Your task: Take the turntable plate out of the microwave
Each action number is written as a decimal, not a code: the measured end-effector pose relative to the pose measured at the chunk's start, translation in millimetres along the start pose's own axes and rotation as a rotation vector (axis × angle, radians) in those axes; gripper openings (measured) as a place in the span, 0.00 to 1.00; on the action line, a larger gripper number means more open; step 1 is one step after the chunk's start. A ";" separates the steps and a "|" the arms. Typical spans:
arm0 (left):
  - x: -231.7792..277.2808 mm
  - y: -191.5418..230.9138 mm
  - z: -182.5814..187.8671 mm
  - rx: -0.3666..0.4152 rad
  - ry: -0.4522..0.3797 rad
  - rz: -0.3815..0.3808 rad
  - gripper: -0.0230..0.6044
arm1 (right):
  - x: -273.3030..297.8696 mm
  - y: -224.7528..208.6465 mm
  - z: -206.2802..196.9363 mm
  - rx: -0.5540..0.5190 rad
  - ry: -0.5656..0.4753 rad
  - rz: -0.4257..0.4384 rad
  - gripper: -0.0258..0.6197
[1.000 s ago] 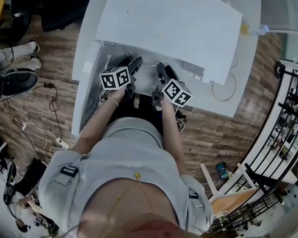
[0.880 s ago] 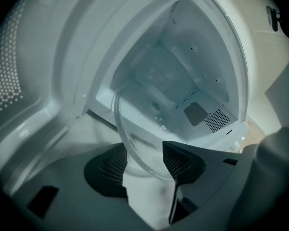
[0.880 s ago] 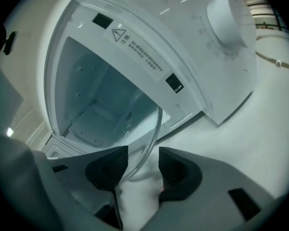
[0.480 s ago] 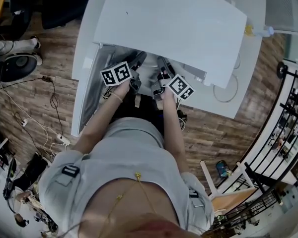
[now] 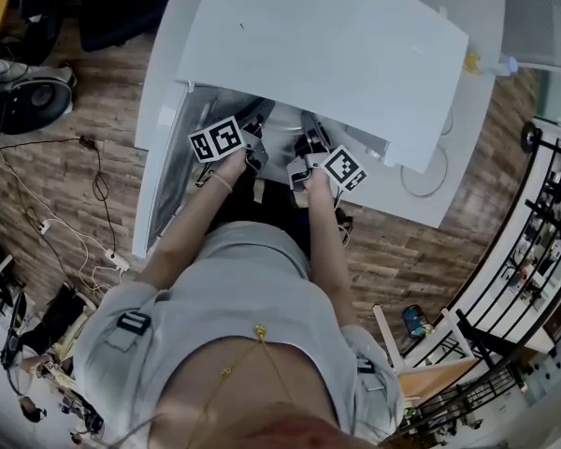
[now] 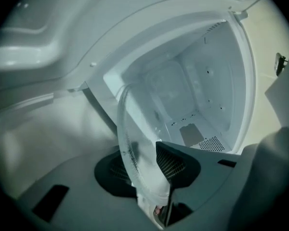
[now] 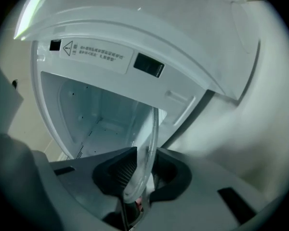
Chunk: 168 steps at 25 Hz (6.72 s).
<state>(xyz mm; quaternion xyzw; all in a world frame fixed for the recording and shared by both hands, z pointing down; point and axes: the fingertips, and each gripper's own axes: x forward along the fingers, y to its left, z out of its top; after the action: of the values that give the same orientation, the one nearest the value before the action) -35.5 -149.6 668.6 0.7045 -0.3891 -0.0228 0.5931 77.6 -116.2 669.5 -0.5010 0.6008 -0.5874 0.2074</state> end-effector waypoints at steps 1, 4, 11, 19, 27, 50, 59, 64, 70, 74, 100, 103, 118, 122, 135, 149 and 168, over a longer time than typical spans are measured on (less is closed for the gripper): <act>-2.0 0.2 -1.6 -0.002 -0.001 -0.005 0.26 | -1.5 -0.1 -1.4 -0.001 0.003 0.002 0.17; -10.3 0.7 -7.7 -0.003 -0.001 -0.013 0.26 | -7.8 0.4 -8.4 0.012 0.017 0.007 0.17; -19.1 -3.7 -11.0 -0.008 -0.019 -0.044 0.22 | -14.2 1.8 -11.9 0.020 0.021 0.010 0.17; -34.5 -3.9 -22.4 -0.040 -0.041 -0.059 0.19 | -24.5 2.0 -22.4 -0.052 0.061 -0.005 0.20; -35.5 -6.7 -24.8 -0.013 -0.028 -0.085 0.19 | -13.9 -4.4 16.0 -0.068 0.009 -0.006 0.21; -48.2 3.1 -1.6 0.044 -0.151 -0.016 0.21 | -33.0 10.9 7.3 -0.089 0.024 0.091 0.17; -59.7 -4.4 -8.7 -0.005 -0.226 -0.037 0.20 | -39.9 34.1 11.3 -0.143 0.026 0.213 0.16; -71.3 -15.8 -10.7 0.016 -0.255 -0.040 0.20 | -49.6 31.9 7.8 -0.138 0.041 0.203 0.16; -88.9 -26.3 -16.8 0.025 -0.304 -0.062 0.20 | -58.2 42.3 2.0 -0.163 0.087 0.222 0.16; -100.3 -28.8 -18.5 0.036 -0.333 -0.067 0.20 | -60.3 58.3 -2.7 -0.205 0.106 0.271 0.17; -184.0 -75.3 -46.7 0.101 -0.338 -0.182 0.20 | -142.2 110.9 -42.9 -0.253 0.042 0.305 0.16; -193.8 -86.1 -50.8 0.107 -0.334 -0.193 0.20 | -155.0 119.1 -45.0 -0.257 0.036 0.303 0.16; -225.1 -137.5 -41.8 0.149 -0.364 -0.258 0.20 | -183.3 165.6 -37.6 -0.249 0.009 0.353 0.16; -225.9 -154.9 -32.8 0.173 -0.382 -0.279 0.20 | -184.3 179.2 -27.3 -0.269 0.000 0.374 0.16; -191.8 -183.8 17.1 0.188 -0.374 -0.280 0.20 | -148.5 210.8 20.5 -0.283 -0.007 0.404 0.16; -141.3 -192.2 57.8 0.147 -0.365 -0.251 0.20 | -106.4 223.0 67.5 -0.301 0.004 0.405 0.17; -105.4 -190.7 71.7 0.174 -0.181 -0.230 0.20 | -98.2 204.0 73.5 -0.266 -0.089 0.194 0.19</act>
<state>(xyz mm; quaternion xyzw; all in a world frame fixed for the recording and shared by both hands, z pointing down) -44.8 -148.9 439.5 0.7881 -0.3585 -0.1199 0.4858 106.5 -109.0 433.4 -0.4893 0.7091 -0.4570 0.2212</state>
